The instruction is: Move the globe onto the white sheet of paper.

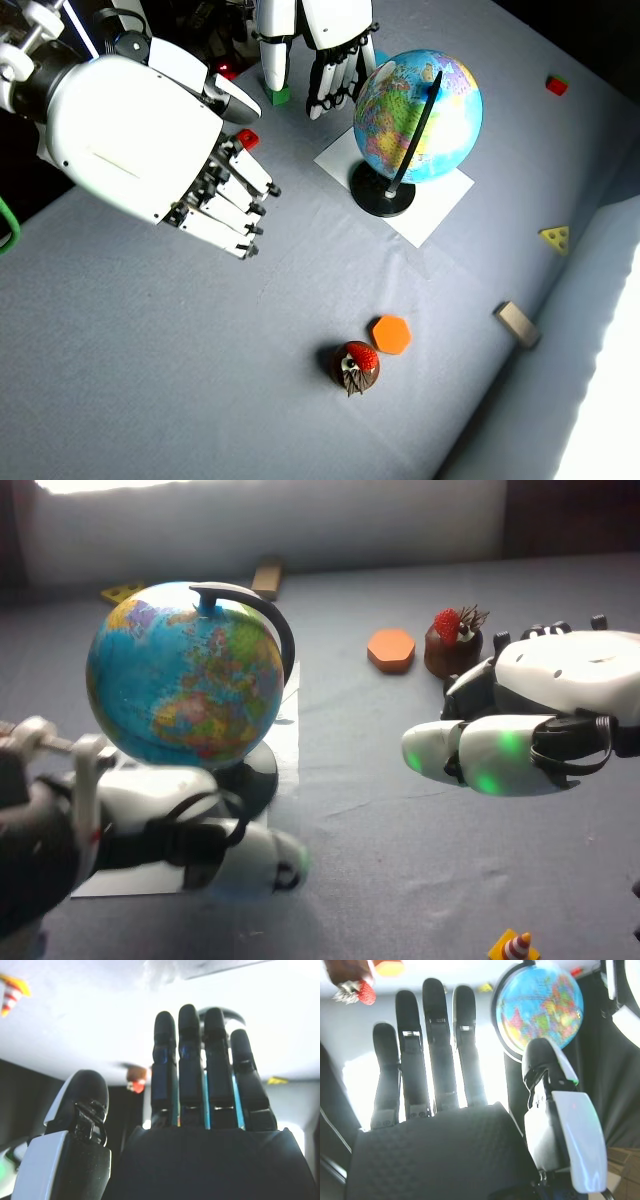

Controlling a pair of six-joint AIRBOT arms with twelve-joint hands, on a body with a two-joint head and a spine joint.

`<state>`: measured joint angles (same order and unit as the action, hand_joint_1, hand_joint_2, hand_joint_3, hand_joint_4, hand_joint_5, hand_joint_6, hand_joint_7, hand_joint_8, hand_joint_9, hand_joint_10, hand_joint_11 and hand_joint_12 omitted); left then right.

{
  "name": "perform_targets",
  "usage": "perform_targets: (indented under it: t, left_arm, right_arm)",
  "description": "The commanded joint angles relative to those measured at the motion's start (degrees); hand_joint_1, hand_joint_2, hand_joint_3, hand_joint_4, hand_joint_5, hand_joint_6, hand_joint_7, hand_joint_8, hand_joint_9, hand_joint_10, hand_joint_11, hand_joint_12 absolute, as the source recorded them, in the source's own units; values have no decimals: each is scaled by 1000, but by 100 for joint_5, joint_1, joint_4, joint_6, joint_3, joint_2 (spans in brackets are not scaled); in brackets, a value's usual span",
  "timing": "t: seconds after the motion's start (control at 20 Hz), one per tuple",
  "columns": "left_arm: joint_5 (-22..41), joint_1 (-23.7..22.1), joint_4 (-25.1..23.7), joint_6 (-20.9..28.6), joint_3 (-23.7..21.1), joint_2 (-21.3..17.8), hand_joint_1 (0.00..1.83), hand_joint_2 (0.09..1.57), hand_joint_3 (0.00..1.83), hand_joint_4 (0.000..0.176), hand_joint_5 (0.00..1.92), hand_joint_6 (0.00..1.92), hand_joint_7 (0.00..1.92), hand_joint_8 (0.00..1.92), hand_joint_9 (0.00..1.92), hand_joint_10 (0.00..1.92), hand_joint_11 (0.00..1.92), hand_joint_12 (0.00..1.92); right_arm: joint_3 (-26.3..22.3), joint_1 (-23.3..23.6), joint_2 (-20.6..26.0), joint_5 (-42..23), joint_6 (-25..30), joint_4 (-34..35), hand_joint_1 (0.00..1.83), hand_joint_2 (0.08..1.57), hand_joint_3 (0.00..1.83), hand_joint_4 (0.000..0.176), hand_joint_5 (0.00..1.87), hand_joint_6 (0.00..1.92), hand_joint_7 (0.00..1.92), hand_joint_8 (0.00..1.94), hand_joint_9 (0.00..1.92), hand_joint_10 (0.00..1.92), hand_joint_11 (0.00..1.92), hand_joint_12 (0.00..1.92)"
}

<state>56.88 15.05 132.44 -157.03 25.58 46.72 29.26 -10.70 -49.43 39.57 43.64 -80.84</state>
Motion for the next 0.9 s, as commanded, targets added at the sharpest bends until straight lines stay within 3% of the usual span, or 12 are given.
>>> perform_targets:
  t: [0.0, 0.05, 0.1, 0.15, 0.2, 0.3, 0.45, 0.5, 0.55, 0.6, 0.85]
  left_arm:
    - [-50, -96, -252, -61, 35, 29, 0, 1325, 23, 0, 756, 61, 763, 76, 619, 339, 39, 1081]
    - [-51, -152, -286, -64, 69, 68, 274, 1392, 15, 0, 858, 793, 834, 934, 799, 1308, 508, 1753]
    - [-27, -189, -291, -74, 100, 93, 411, 1408, 7, 0, 845, 1200, 858, 1388, 866, 1688, 750, 1887]
    - [62, -228, -267, -73, 93, 94, 472, 1419, 4, 0, 859, 1382, 886, 1588, 920, 1844, 862, 1914]
    - [85, -266, -279, -74, 86, 83, 486, 1421, 2, 0, 857, 1434, 889, 1641, 932, 1884, 892, 1920]
    - [145, -316, -268, -74, 90, 84, 634, 1405, 0, 0, 889, 1654, 942, 1766, 1011, 1920, 998, 1921]
    - [179, -367, -256, -84, 65, 74, 719, 1388, 0, 0, 901, 1771, 951, 1883, 1051, 1921, 1042, 1921]
    - [215, -401, -237, -101, 46, 73, 728, 1387, 0, 0, 903, 1792, 946, 1913, 1059, 1921, 1055, 1921]
    - [265, -440, -234, -133, 25, 77, 732, 1387, 0, 0, 899, 1816, 941, 1919, 1060, 1921, 1058, 1921]
    - [295, -470, -204, -191, 7, 90, 722, 1392, 0, 0, 899, 1835, 945, 1921, 1063, 1921, 1061, 1921]
    - [564, -593, -63, -277, -96, 94, 719, 1398, 2, 0, 902, 1799, 947, 1921, 1068, 1921, 1070, 1921]
  right_arm:
    - [-33, 46, 18, -124, 186, -589, 52, 1309, 5, 0, 665, 919, 918, 301, 578, 993, 198, 1718]
    - [-33, 52, 16, -142, 299, -742, 260, 1381, 20, 0, 776, 1380, 986, 1138, 788, 1623, 576, 1880]
    - [-30, 84, 12, -151, 365, -802, 351, 1405, 20, 0, 829, 1553, 975, 1550, 851, 1860, 750, 1913]
    - [-29, 102, 10, -161, 376, -802, 403, 1418, 19, 0, 871, 1610, 977, 1717, 918, 1909, 851, 1919]
    - [-29, 103, 11, -172, 384, -802, 415, 1421, 17, 0, 880, 1624, 977, 1759, 937, 1919, 876, 1921]
    - [-29, 82, 11, -165, 384, -802, 519, 1473, 31, 0, 946, 1760, 1097, 1855, 1102, 1921, 1111, 1921]
    - [-32, 23, 21, -179, 385, -802, 598, 1490, 34, 0, 994, 1864, 1165, 1864, 1160, 1921, 1204, 1921]
    - [-32, 11, 21, -180, 385, -802, 839, 1076, 758, 0, 709, 1910, 1161, 1875, 1174, 1921, 1197, 1921]
    - [-34, 6, 22, -187, 385, -802, 911, 921, 1023, 0, 702, 1919, 1167, 1928, 1168, 1921, 1219, 1921]
    - [-42, 5, 24, -189, 385, -802, 934, 862, 1121, 0, 717, 1921, 1178, 1940, 1167, 1921, 1231, 1921]
    - [-67, -11, 32, -206, 385, -802, 937, 854, 1134, 0, 722, 1921, 1190, 1941, 1191, 1921, 1245, 1921]
